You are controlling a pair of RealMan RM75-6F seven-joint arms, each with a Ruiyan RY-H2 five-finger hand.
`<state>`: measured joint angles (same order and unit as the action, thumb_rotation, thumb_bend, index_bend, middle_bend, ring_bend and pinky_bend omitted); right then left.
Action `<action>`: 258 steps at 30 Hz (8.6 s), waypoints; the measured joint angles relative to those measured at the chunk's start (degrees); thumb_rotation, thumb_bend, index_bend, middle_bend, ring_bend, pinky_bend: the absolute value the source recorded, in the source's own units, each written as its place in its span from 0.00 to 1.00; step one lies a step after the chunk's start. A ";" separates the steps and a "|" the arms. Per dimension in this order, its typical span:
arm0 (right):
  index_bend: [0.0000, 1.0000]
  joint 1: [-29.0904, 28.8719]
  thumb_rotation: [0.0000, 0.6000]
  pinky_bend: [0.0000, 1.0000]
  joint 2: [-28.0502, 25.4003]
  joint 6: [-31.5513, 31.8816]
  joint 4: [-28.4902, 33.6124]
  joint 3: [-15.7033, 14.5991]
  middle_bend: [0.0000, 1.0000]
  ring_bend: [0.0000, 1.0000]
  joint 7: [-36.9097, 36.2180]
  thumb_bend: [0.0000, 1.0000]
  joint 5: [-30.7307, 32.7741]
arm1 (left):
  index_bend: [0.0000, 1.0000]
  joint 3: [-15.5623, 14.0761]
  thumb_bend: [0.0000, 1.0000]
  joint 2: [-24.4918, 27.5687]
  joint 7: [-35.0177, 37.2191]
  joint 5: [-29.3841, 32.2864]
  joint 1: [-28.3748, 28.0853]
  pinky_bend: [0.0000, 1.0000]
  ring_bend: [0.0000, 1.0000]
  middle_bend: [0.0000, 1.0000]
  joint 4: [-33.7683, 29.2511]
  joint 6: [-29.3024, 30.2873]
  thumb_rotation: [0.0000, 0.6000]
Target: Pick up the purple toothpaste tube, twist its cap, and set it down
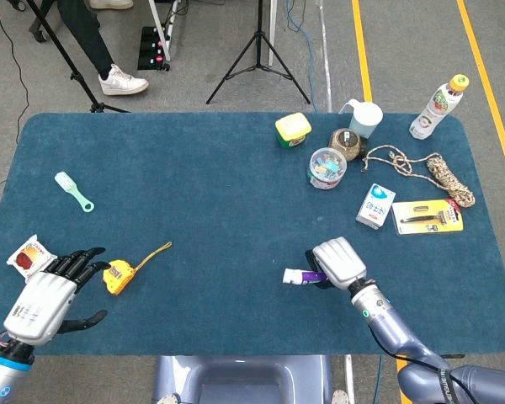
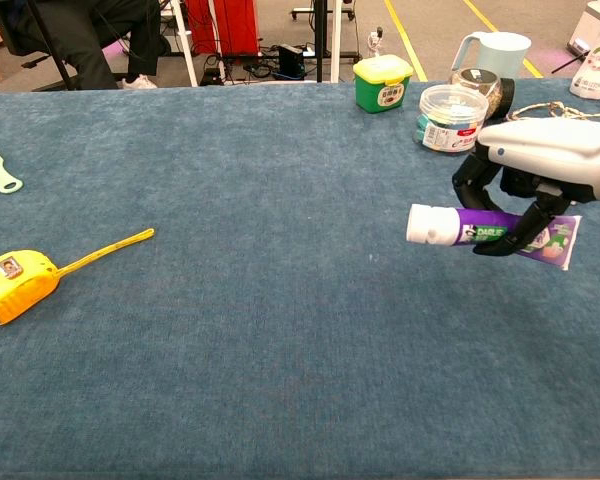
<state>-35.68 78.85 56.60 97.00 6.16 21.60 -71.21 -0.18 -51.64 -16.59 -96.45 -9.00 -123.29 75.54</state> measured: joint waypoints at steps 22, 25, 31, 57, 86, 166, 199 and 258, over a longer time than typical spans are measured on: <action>0.80 -1.68 1.00 0.99 2.23 0.92 8.03 4.47 0.89 1.00 3.38 0.36 14.12 | 0.16 8.82 0.15 -12.72 3.46 13.61 -16.52 0.26 0.11 0.14 -2.13 -15.54 0.31; 0.80 -1.97 1.00 0.99 1.63 0.04 9.47 5.26 0.89 1.00 1.13 0.36 16.14 | 0.15 10.14 0.13 -15.96 5.05 16.28 -19.17 0.25 0.10 0.11 0.02 -17.03 0.14; 0.80 -2.53 1.00 0.99 0.37 -1.95 11.55 6.22 0.89 1.00 -3.19 0.36 18.78 | 0.14 12.14 0.12 -19.27 7.89 20.74 -23.36 0.22 0.06 0.08 2.31 -20.23 0.00; 0.80 -4.49 1.00 1.00 0.13 -7.13 13.39 9.49 0.91 1.00 -17.96 0.36 24.98 | 0.07 18.02 0.08 -25.94 18.45 38.91 -36.90 0.16 0.00 0.00 8.81 -31.62 0.00; 0.80 -7.46 1.00 1.00 0.63 -3.04 16.25 9.51 0.92 1.00 -16.98 0.36 27.46 | 0.06 19.42 0.08 -32.58 20.76 50.12 -48.78 0.14 0.00 0.00 15.62 -33.71 0.00; 0.83 -7.16 1.00 1.00 -1.23 -6.66 16.62 15.44 0.97 1.00 -34.37 0.38 36.53 | 0.00 21.20 0.06 -42.27 26.62 45.46 -45.53 0.09 0.00 0.00 17.86 -24.40 0.00; 0.83 -7.70 1.00 1.00 -2.28 -5.06 17.32 14.43 0.97 1.00 -32.12 0.39 38.24 | 0.00 21.61 0.06 -42.52 24.71 45.88 -45.43 0.09 0.00 0.00 17.07 -24.70 0.00; 0.19 -8.91 0.32 0.44 -2.62 6.34 5.92 0.37 0.32 0.40 -2.37 0.39 30.34 | 0.10 8.60 0.07 -6.82 24.67 21.90 -20.90 0.09 0.00 0.01 10.88 -13.84 0.05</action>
<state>-44.59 76.23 62.95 102.91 6.53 19.23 -40.87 8.42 -58.45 8.08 -74.55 -29.90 -112.40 61.69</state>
